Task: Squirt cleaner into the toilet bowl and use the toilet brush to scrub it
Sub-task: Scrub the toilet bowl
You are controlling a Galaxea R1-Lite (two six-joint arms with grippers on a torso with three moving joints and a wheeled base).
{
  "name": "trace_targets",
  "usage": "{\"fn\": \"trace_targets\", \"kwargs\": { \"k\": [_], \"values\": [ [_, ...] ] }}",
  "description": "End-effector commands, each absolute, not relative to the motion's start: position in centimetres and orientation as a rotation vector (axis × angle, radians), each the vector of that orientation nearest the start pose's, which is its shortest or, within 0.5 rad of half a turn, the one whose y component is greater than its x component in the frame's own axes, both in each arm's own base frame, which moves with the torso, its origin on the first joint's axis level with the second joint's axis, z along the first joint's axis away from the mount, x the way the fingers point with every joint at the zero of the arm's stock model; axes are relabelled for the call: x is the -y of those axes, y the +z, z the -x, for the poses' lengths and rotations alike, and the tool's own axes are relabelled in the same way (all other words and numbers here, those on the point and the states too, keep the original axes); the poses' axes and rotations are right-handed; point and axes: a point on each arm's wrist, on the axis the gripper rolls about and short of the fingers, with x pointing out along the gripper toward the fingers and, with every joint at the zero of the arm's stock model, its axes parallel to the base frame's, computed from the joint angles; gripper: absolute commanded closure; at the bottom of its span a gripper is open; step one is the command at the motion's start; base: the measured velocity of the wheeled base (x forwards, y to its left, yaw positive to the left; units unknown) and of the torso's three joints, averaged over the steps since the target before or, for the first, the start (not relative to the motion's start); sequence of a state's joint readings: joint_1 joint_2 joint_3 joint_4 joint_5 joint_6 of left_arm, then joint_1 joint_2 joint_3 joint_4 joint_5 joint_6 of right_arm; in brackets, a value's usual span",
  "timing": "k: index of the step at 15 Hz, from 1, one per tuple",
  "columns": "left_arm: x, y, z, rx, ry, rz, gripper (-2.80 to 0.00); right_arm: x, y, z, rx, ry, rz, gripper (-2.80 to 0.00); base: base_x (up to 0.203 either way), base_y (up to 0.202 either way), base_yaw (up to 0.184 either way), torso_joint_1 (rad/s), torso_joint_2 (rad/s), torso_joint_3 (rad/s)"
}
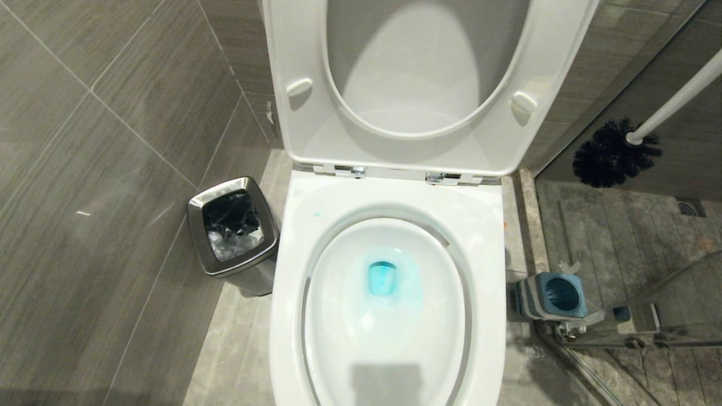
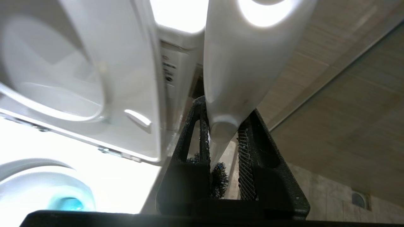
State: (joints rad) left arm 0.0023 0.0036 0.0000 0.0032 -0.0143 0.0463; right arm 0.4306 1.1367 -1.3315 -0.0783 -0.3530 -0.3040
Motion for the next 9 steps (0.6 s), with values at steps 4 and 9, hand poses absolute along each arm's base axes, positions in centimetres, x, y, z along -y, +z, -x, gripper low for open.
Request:
{"fn": "trace_targets", "kwargs": {
  "k": [4,9],
  "values": [
    [0.0,7.5,2.3,-0.007,-0.013,-0.047,0.00,-6.4,40.6,-13.7,0.236,0.085,0.198,0.00,0.000,0.000,0.000,0.004,0.00,0.184],
    [0.0,7.5,2.3,-0.007,-0.013,-0.046,0.00,-8.6,40.7,-15.4,0.216,0.138,0.177,0.00,0.000,0.000,0.000,-0.001,0.00,0.164]
  ]
}}
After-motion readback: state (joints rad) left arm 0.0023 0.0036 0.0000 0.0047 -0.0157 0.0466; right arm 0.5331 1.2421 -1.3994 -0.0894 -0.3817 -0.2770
